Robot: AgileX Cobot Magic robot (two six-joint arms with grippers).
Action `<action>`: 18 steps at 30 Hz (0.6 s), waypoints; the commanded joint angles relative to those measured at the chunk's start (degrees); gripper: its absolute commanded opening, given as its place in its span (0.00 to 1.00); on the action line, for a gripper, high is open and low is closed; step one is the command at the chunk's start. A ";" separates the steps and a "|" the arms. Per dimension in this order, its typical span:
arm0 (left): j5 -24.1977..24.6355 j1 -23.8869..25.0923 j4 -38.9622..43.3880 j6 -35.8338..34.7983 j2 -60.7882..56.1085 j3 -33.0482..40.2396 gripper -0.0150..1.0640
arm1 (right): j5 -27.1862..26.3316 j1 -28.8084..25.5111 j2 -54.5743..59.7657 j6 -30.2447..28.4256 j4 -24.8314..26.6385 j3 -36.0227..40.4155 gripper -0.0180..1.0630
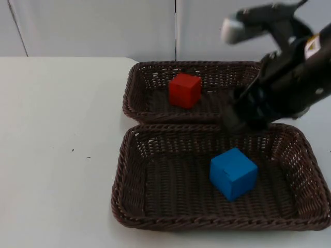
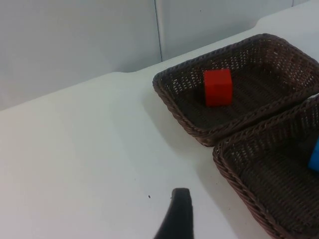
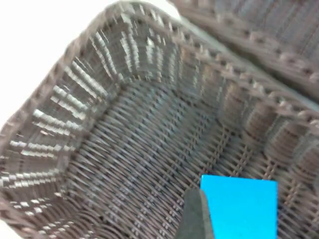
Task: Pick up one cube with the left hand and place it into the upper basket. Pick up one cube with the right hand and place it into the lower basket.
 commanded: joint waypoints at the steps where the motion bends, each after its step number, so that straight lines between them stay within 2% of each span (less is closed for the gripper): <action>1: -1.05 -0.24 0.09 -0.45 -0.40 0.24 0.69 | 1.49 0.34 -3.25 -0.21 -0.14 -0.36 0.56; 8: -1.98 -0.24 -0.46 -0.45 -0.40 0.24 0.69 | 5.05 0.34 -15.12 -0.21 0.08 -0.36 0.56; 18: -1.97 -0.24 -1.47 -0.45 -0.69 0.24 0.69 | 7.24 0.34 -25.45 -0.21 -0.14 -0.36 0.56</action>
